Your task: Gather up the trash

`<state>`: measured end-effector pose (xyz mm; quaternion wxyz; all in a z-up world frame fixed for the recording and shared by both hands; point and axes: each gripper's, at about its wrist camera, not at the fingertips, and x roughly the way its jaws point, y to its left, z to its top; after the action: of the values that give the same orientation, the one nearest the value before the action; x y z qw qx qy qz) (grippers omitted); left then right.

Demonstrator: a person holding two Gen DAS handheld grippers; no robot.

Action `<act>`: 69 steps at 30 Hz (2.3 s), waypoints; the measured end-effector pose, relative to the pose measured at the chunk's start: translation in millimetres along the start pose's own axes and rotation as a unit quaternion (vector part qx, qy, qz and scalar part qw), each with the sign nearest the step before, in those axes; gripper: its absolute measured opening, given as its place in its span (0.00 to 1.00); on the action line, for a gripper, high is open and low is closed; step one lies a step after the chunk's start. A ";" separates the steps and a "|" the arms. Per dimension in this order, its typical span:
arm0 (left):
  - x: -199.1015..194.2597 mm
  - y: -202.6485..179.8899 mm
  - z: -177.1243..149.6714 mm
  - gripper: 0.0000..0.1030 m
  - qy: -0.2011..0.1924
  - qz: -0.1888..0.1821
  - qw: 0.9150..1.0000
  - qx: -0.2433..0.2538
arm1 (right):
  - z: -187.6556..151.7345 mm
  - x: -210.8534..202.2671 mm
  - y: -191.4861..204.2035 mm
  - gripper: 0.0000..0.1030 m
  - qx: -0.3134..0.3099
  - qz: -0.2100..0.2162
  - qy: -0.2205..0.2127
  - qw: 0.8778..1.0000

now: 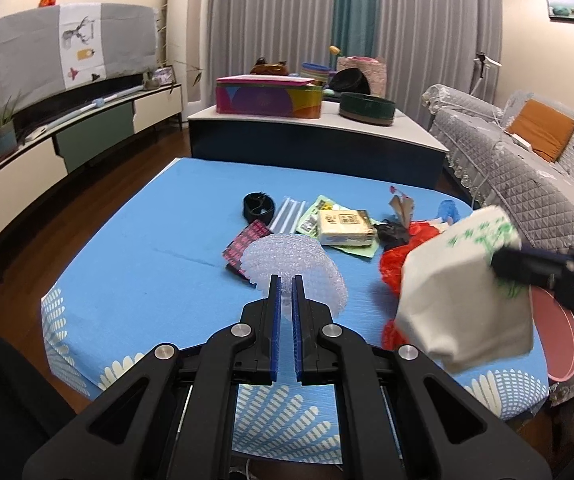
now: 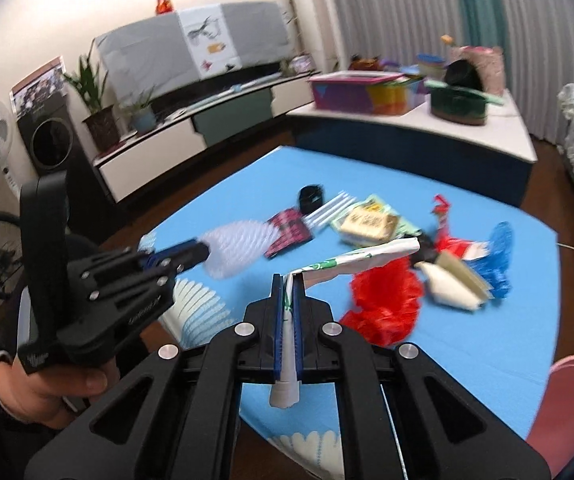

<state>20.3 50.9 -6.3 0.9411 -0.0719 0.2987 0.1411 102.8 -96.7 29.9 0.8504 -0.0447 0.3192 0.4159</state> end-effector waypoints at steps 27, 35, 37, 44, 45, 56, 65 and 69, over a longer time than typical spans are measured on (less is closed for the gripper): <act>-32.3 -140.1 3.9 0.05 -0.031 -0.129 0.985 0.113 | -45.5 -139.3 -118.2 0.05 0.127 -0.229 -0.084 0.961; -36.5 -207.0 11.8 0.05 -0.039 -0.188 0.971 0.141 | -64.5 -177.9 -160.8 0.05 0.169 -0.282 -0.102 0.939; -34.6 -221.9 13.2 0.05 -0.039 -0.198 0.968 0.150 | -68.2 -187.1 -172.5 0.05 0.181 -0.294 -0.106 0.932; -28.2 -271.8 19.0 0.05 -0.036 -0.227 0.958 0.174 | -74.6 -209.7 -197.6 0.05 0.207 -0.323 -0.120 0.916; -26.3 -281.2 18.9 0.05 -0.035 -0.232 0.955 0.179 | -76.1 -211.8 -200.7 0.05 0.211 -0.324 -0.122 0.914; -1.5 -331.3 8.7 0.05 -0.011 -0.261 0.942 0.210 | -85.0 -213.0 -228.4 0.05 0.233 -0.332 -0.117 0.906; 15.5 -350.5 1.6 0.05 0.007 -0.267 0.938 0.221 | -93.8 -209.2 -243.5 0.05 0.250 -0.331 -0.108 0.904; 23.9 -353.1 -1.9 0.05 0.018 -0.268 0.938 0.221 | -97.3 -204.4 -249.4 0.05 0.257 -0.325 -0.101 0.904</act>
<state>146.8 -279.6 -3.7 0.9307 0.0576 0.3089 -0.1873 145.1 -430.8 24.0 0.9479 0.1166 0.2958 0.0219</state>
